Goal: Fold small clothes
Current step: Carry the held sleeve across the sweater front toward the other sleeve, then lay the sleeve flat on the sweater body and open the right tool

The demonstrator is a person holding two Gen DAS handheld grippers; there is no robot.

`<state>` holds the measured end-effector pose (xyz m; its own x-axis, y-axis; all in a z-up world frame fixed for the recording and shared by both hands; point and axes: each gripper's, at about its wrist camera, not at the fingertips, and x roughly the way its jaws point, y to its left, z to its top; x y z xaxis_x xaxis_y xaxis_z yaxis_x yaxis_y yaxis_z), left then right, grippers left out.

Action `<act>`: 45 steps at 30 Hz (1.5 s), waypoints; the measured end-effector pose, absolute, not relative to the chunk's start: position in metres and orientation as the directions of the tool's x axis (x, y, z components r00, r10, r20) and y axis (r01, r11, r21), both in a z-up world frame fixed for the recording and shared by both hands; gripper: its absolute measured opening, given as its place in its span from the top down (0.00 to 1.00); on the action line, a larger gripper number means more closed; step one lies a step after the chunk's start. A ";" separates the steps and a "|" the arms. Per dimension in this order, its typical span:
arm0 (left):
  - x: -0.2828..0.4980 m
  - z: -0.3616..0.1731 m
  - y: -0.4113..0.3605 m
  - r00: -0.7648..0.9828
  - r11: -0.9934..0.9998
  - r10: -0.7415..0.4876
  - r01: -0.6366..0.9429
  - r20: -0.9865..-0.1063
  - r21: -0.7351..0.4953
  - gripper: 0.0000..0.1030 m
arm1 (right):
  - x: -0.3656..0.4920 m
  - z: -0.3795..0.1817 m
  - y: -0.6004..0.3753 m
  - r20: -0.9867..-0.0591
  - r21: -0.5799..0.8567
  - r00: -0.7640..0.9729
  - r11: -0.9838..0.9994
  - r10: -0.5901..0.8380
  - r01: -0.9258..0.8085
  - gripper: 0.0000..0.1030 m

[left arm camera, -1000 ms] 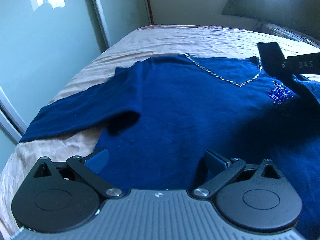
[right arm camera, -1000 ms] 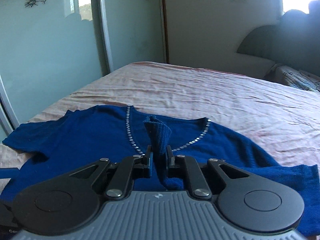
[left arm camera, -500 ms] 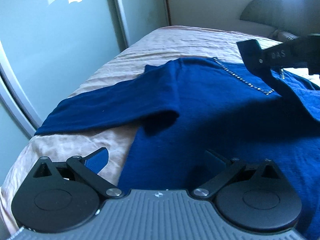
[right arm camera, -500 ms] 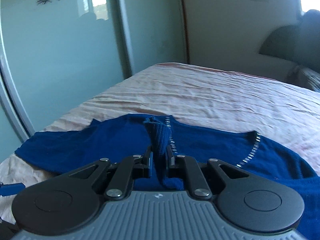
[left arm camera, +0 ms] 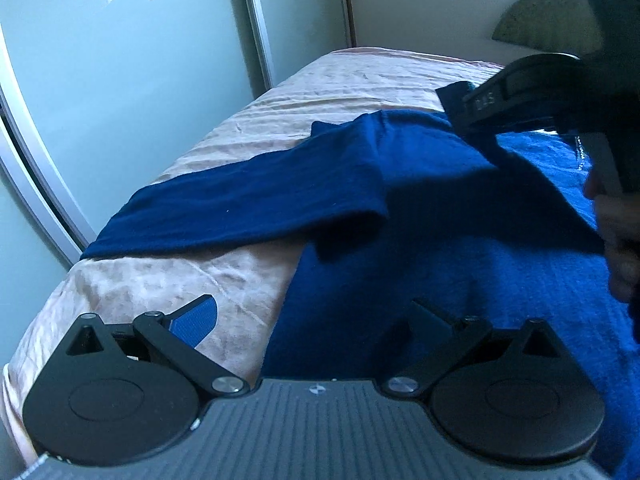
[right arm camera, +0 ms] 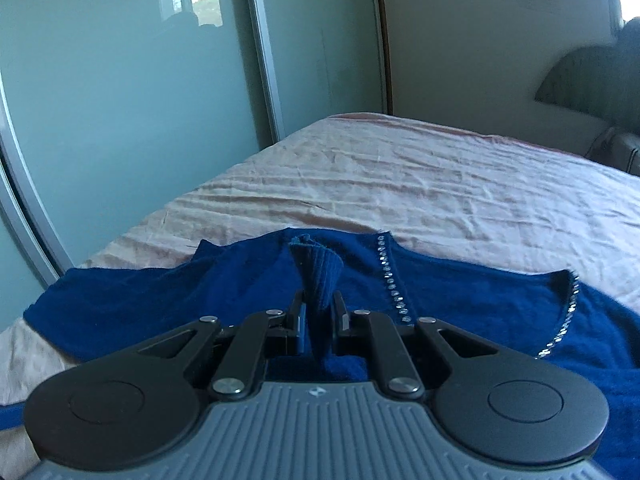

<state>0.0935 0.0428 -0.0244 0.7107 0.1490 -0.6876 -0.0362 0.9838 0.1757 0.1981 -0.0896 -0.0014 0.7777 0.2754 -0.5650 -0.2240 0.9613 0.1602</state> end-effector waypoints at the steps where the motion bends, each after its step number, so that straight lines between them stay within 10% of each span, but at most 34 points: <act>1: 0.093 -0.025 0.043 0.710 0.984 0.151 -0.038 -0.688 0.176 0.01 | 0.199 -0.002 -0.087 -0.565 0.159 0.778 0.961 0.276 -0.225 0.89; 10: 0.091 -0.023 0.053 0.697 0.989 0.131 -0.045 -0.705 0.139 0.01 | 0.220 -0.023 -0.073 -0.632 0.168 0.723 0.960 0.278 -0.222 0.85; 16: 0.088 -0.018 0.064 0.701 0.992 0.127 -0.075 -0.702 0.105 0.01 | 0.213 -0.021 -0.074 -0.623 0.199 0.717 0.950 0.313 -0.241 0.28; 28: 0.093 -0.014 0.093 0.688 0.984 0.176 -0.153 -0.704 0.097 0.01 | 0.206 -0.026 -0.092 -0.635 0.476 0.572 0.847 0.518 -0.238 0.27; 34: 0.091 -0.013 0.096 0.686 0.982 0.184 -0.160 -0.704 0.101 0.01 | 0.191 -0.011 -0.094 -0.491 0.551 0.600 0.759 0.631 -0.347 0.28; 41: 0.091 -0.014 0.097 0.686 0.981 0.193 -0.161 -0.701 0.113 0.01 | 0.181 -0.005 -0.076 -0.605 0.093 0.754 0.964 0.254 -0.250 0.28; 45: 0.090 -0.013 0.101 0.687 0.981 0.188 -0.169 -0.702 0.096 0.01 | 0.171 -0.006 -0.073 -0.588 0.114 0.751 0.950 0.301 -0.292 0.32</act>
<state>0.0904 0.1005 -0.0129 0.6866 0.1876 -0.7024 -0.1694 0.9808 0.0964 0.1712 -0.0730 -0.0062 0.7509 0.3009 -0.5878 -0.2917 0.9498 0.1136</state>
